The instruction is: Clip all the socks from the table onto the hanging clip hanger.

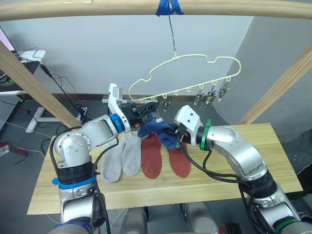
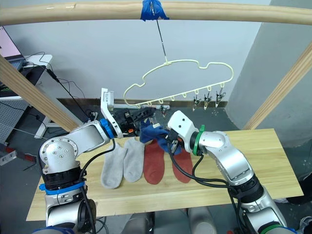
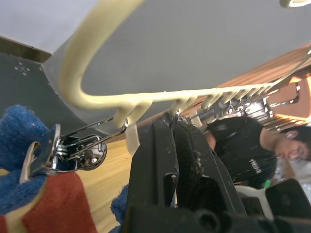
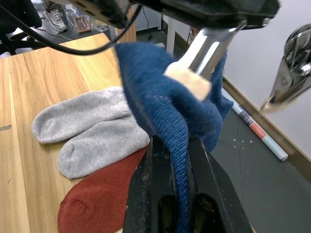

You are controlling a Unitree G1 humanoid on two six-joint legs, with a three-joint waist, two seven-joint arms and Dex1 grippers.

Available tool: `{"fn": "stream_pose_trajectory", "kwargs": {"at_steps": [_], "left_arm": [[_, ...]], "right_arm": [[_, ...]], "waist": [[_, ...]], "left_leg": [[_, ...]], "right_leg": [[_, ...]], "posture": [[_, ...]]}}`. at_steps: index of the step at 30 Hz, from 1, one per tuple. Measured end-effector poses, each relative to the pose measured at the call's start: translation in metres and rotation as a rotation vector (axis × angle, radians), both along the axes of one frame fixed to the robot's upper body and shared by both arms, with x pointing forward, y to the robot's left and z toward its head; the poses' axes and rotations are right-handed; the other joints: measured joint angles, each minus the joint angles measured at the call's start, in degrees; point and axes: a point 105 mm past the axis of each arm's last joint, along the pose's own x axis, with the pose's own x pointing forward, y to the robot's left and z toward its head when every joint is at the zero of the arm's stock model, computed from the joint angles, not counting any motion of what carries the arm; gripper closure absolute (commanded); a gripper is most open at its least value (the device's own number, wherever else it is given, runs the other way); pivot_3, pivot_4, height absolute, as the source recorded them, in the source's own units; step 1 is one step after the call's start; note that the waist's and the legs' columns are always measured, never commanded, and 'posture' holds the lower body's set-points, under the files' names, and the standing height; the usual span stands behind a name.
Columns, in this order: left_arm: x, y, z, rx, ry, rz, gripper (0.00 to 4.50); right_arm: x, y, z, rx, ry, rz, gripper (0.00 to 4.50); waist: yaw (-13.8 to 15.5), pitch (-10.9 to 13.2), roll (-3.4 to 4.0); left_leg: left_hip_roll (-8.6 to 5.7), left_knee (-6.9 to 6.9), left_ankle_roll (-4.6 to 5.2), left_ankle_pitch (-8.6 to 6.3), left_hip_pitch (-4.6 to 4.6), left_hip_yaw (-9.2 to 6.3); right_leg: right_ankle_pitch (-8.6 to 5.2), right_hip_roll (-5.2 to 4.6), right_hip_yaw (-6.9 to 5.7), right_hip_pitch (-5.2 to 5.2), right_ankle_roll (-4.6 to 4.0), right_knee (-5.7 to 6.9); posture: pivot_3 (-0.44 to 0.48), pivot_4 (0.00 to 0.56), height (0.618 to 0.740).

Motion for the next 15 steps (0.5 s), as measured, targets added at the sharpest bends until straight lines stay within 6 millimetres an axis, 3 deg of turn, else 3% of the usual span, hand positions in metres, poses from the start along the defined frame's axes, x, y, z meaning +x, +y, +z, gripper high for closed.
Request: {"fn": "stream_pose_trajectory", "kwargs": {"at_steps": [13, 15], "left_arm": [[-0.0026, -0.0009, -0.0054, -0.008, 0.022, -0.015, 0.39], [-0.0034, -0.0005, -0.0051, -0.007, 0.022, -0.020, 0.02]], "right_arm": [[0.0029, -0.0001, -0.0003, 0.002, -0.002, -0.004, 4.50], [0.0030, -0.0001, -0.0002, 0.003, -0.002, -0.005, 4.50]], "waist": [[0.1, 0.0, 0.00], [0.1, 0.0, 0.00]], "left_leg": [[0.00, 0.01, 0.00, 0.00, -0.21, -0.01], [0.00, 0.00, 0.00, 0.00, -0.21, 0.00]], "right_leg": [[0.12, 0.00, 0.00, -0.21, -0.19, 0.00], [0.14, -0.01, 0.00, -0.22, -0.23, 0.01]], "posture": [[-0.171, 0.237, 0.740], [-0.158, 0.237, 0.740]]}}
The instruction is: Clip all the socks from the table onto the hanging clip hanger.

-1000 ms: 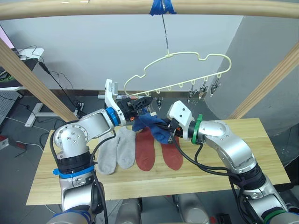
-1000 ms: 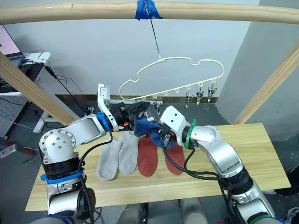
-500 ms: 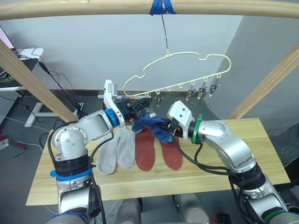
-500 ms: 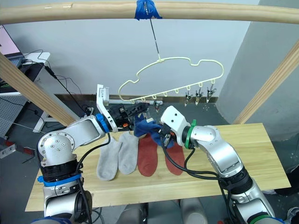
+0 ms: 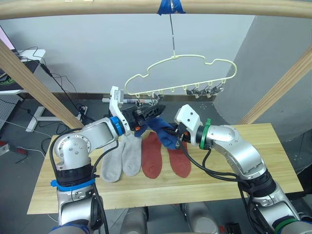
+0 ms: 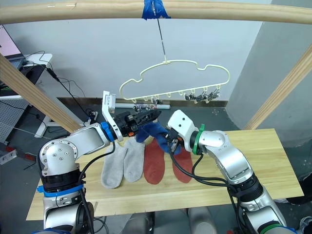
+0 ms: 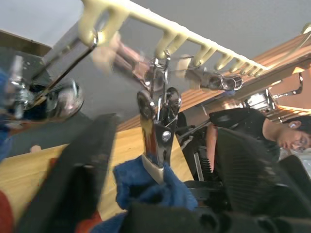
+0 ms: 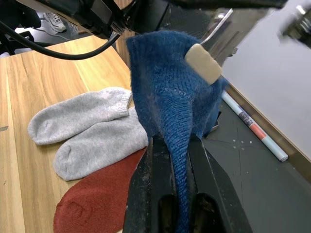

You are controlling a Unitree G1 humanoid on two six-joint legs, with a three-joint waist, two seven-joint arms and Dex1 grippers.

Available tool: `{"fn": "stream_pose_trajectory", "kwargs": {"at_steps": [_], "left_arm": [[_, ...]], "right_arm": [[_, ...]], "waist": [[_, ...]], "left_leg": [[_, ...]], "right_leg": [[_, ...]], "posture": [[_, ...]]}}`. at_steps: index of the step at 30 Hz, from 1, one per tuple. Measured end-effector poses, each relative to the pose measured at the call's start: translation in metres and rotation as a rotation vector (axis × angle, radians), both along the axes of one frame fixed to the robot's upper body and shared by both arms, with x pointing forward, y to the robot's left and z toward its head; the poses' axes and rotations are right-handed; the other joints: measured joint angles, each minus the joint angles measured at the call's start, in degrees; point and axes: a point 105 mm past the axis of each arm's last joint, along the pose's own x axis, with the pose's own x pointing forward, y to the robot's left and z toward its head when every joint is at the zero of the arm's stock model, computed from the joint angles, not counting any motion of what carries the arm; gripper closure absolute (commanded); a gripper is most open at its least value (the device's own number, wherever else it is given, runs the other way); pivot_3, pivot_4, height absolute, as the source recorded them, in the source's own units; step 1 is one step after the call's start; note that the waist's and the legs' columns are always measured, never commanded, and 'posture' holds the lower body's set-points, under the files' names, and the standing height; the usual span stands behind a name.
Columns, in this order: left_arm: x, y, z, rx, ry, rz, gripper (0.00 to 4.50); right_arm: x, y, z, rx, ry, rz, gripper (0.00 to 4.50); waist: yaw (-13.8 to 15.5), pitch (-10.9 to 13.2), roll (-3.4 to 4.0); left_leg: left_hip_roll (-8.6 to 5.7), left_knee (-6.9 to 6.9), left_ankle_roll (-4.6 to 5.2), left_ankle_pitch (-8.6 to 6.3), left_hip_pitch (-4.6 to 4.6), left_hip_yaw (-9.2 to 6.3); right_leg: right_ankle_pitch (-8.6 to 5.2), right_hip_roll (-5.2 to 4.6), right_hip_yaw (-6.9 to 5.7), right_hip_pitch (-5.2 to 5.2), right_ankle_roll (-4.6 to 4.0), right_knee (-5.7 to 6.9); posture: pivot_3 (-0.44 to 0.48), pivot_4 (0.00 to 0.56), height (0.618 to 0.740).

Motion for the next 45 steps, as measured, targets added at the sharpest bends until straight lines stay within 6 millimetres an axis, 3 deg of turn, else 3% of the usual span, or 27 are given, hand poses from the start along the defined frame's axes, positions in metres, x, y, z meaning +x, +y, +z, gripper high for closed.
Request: {"fn": "stream_pose_trajectory", "kwargs": {"at_steps": [4, 10, 17, 20, 23, 29, 33, 38, 41, 45], "left_arm": [[-0.010, 0.010, 0.005, 0.051, -0.027, -0.022, 0.02], [-0.026, 0.028, -0.002, 0.115, -0.043, -0.029, 0.00], [-0.039, 0.023, -0.008, 0.181, -0.105, -0.070, 0.00], [-0.035, 0.025, -0.010, 0.210, -0.159, -0.011, 0.00], [-0.029, 0.022, -0.018, 0.274, -0.230, 0.057, 0.00], [-0.029, 0.019, -0.027, 0.359, -0.312, 0.101, 0.00], [-0.026, 0.020, -0.021, 0.369, -0.426, 0.118, 0.00], [-0.026, 0.004, -0.011, 0.355, -0.596, 0.091, 0.00], [-0.024, -0.004, -0.012, 0.357, -0.654, 0.101, 0.59], [-0.018, -0.023, -0.025, 0.373, -0.706, 0.115, 1.76]], "right_arm": [[0.003, -0.001, -0.002, 0.008, 0.011, -0.019, 4.50], [0.010, -0.006, -0.003, 0.033, 0.029, -0.055, 2.64], [0.009, -0.020, -0.009, 0.049, 0.066, -0.093, 0.09], [0.005, -0.049, -0.022, 0.005, 0.090, -0.161, 0.04], [0.000, -0.062, -0.018, 0.034, 0.084, -0.207, 0.04], [-0.005, -0.068, -0.002, 0.120, 0.046, -0.273, 0.04], [-0.010, -0.070, -0.002, 0.207, 0.054, -0.342, 0.04], [-0.026, -0.074, 0.017, 0.249, -0.022, -0.261, 0.04], [-0.034, -0.080, 0.013, 0.262, 0.016, -0.226, 0.00], [-0.038, -0.084, 0.023, 0.305, 0.011, -0.192, 0.00]], "waist": [[-0.1, 0.0, 0.00], [0.1, 0.0, 0.00], [0.6, 0.0, -0.01], [1.5, 0.0, -0.01], [1.6, 0.0, -0.01], [1.4, 0.0, -0.01], [1.5, 0.0, -0.02], [1.6, 0.0, -0.04], [1.4, -0.1, -0.02], [1.3, -0.1, -0.05]], "left_leg": [[0.02, -0.03, 0.00, 0.00, 0.00, 0.03], [0.01, -0.03, 0.00, 0.00, -0.05, 0.05], [0.02, -0.05, 0.00, 0.00, -0.12, 0.11], [0.01, -0.05, 0.00, 0.00, -0.14, 0.19], [0.02, -0.06, 0.00, 0.00, -0.13, 0.22], [0.09, -0.04, 0.01, 0.01, -0.10, 0.28], [0.08, -0.01, 0.01, 0.01, -0.12, 0.30], [0.06, -0.02, 0.02, 0.01, -0.13, 0.31], [0.07, -0.02, 0.02, 0.00, -0.12, 0.33], [0.07, 0.04, 0.05, 0.03, -0.10, 0.37]], "right_leg": [[-0.02, 0.01, 0.03, -0.07, 0.03, 0.05], [-0.01, 0.00, 0.05, -0.12, 0.00, 0.03], [0.03, 0.00, 0.09, -0.25, -0.08, 0.06], [0.04, -0.02, 0.13, -0.26, -0.08, -0.01], [0.05, -0.03, 0.17, -0.28, -0.10, 0.01], [0.07, 0.01, 0.15, -0.29, -0.12, 0.04], [0.00, 0.01, 0.16, -0.28, 0.01, 0.03], [0.17, -0.01, 0.16, -0.26, -0.22, -0.05], [0.18, -0.01, 0.17, -0.26, -0.22, -0.04], [0.26, 0.00, 0.19, -0.24, -0.20, -0.02]], "posture": [[-0.149, 0.234, 0.740], [-0.138, 0.232, 0.740], [-0.142, 0.230, 0.740], [-0.155, 0.228, 0.740], [-0.161, 0.222, 0.740], [-0.173, 0.210, 0.740], [-0.184, 0.204, 0.740], [-0.199, 0.195, 0.740], [-0.205, 0.194, 0.740], [-0.216, 0.189, 0.740]]}}
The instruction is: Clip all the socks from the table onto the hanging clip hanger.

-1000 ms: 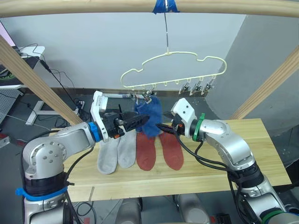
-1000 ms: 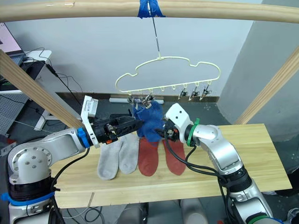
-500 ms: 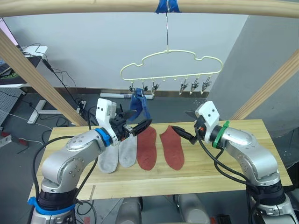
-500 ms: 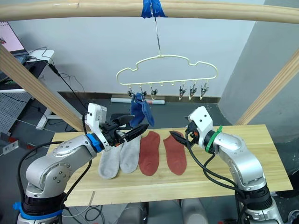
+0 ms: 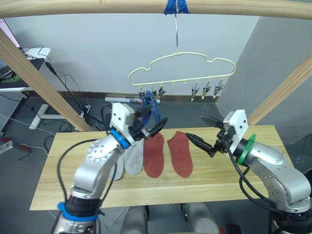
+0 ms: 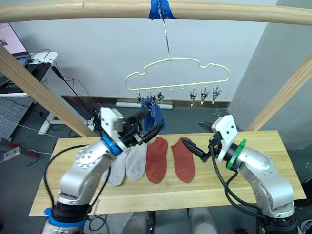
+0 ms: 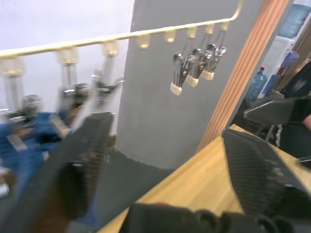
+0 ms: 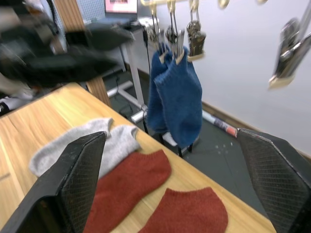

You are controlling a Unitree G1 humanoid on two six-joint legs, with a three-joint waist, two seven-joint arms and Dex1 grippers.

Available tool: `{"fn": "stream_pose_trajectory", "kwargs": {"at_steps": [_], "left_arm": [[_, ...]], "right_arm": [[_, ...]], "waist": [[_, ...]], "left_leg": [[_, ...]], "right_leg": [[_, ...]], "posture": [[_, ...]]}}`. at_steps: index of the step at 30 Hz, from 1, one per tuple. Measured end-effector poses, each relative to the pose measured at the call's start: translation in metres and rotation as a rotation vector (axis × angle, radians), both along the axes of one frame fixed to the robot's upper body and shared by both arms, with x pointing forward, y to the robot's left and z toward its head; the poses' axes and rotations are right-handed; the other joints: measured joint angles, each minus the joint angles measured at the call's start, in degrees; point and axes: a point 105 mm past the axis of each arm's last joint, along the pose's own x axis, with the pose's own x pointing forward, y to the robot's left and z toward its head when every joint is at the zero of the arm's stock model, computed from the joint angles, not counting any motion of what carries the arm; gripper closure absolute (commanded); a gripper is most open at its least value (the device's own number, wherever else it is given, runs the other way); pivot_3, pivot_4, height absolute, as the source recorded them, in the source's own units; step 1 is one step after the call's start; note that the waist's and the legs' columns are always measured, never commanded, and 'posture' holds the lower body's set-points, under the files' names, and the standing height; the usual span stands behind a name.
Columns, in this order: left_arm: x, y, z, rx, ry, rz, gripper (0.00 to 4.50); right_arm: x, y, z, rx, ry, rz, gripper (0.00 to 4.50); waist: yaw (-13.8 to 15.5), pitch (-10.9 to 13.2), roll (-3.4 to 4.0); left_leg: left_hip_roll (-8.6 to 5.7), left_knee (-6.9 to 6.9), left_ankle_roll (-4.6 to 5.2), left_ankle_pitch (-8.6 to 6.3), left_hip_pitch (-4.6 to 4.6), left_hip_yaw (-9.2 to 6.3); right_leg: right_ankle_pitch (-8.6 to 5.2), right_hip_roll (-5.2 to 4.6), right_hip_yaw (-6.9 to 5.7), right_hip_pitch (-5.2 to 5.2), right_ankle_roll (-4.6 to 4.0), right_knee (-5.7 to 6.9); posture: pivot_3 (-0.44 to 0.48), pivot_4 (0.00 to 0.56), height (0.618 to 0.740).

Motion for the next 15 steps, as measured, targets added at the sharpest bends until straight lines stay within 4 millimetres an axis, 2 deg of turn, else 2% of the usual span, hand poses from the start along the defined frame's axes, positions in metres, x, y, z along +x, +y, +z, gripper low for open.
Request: {"fn": "stream_pose_trajectory", "kwargs": {"at_steps": [4, 15], "left_arm": [[0.011, -0.007, -0.006, 0.053, -0.061, 0.040, 1.76], [0.038, -0.008, -0.011, 0.045, -0.124, 0.149, 1.76]], "right_arm": [[-0.001, 0.003, 0.015, 0.004, -0.049, 0.038, 0.00], [-0.001, 0.013, 0.044, 0.049, -0.128, 0.096, 0.00]], "waist": [[-0.4, 0.0, -0.01], [-1.3, -0.1, -0.03]], "left_leg": [[0.01, 0.01, 0.13, 0.09, 0.03, 0.01], [-0.02, 0.04, 0.17, 0.12, 0.00, 0.00]], "right_leg": [[0.01, 0.03, -0.01, 0.00, 0.14, 0.05], [0.19, 0.01, 0.00, 0.01, 0.00, 0.04]], "posture": [[-0.224, 0.185, 0.740], [-0.252, 0.187, 0.740]]}}
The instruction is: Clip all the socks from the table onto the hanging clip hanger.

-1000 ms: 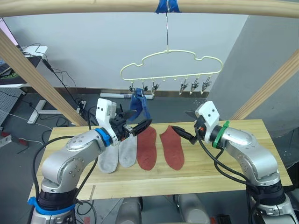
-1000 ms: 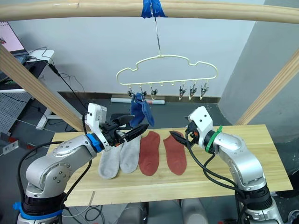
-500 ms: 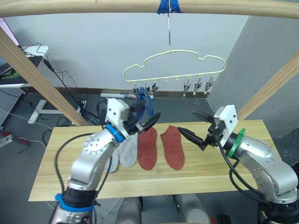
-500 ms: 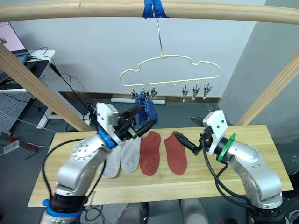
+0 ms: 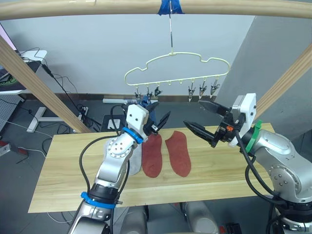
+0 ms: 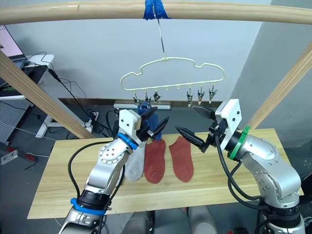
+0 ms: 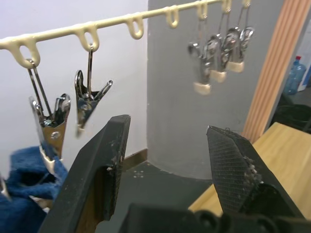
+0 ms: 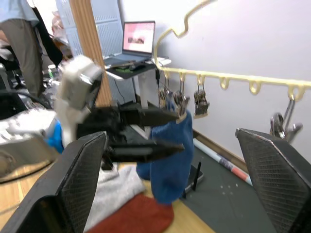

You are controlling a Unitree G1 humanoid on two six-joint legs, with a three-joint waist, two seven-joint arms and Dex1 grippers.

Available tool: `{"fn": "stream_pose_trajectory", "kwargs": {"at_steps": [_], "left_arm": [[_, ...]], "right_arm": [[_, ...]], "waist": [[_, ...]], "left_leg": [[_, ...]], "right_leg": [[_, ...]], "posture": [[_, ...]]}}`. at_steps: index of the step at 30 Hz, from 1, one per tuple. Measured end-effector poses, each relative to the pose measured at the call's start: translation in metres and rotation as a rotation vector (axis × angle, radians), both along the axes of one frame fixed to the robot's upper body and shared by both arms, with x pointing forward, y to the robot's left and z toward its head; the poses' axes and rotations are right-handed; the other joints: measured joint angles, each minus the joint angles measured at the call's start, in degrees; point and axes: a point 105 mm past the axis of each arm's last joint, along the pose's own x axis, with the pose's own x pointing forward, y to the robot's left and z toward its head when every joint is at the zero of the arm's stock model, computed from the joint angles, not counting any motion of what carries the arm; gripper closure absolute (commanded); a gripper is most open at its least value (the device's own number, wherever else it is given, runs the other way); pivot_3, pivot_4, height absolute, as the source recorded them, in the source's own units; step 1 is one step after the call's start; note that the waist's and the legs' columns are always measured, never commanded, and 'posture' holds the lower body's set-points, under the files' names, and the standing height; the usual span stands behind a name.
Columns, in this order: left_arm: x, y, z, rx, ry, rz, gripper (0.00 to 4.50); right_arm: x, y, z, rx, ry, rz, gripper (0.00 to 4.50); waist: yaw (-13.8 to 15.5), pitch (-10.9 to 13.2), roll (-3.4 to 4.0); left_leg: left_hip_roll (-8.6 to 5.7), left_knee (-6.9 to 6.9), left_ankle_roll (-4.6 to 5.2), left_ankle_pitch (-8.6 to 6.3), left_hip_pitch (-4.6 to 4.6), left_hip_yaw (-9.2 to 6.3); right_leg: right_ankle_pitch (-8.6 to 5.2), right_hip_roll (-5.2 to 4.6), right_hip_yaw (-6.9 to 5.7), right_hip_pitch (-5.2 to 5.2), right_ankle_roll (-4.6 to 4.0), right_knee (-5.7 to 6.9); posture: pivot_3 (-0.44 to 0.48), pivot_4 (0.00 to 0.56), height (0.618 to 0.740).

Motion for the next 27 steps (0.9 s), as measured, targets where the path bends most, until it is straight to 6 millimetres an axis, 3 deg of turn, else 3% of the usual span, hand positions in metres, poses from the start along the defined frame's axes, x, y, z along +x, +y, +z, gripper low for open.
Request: {"fn": "stream_pose_trajectory", "kwargs": {"at_steps": [16, 27], "left_arm": [[0.020, 0.005, 0.008, -0.079, -0.001, 0.076, 1.76], [0.023, 0.010, 0.008, -0.098, 0.000, 0.117, 1.76]], "right_arm": [[-0.001, 0.007, 0.013, 0.005, -0.008, 0.033, 0.00], [-0.001, 0.007, 0.009, 0.009, 0.015, 0.030, 0.00]], "waist": [[-0.6, 0.0, 0.00], [-1.3, 0.0, 0.00]], "left_leg": [[-0.01, 0.02, 0.02, 0.01, 0.00, 0.00], [-0.01, 0.03, 0.02, 0.01, 0.00, -0.01]], "right_leg": [[0.01, 0.00, 0.01, 0.00, 0.01, 0.04], [0.02, 0.00, 0.02, 0.01, 0.01, 0.06]], "posture": [[-0.264, 0.194, 0.740], [-0.261, 0.197, 0.740]]}}
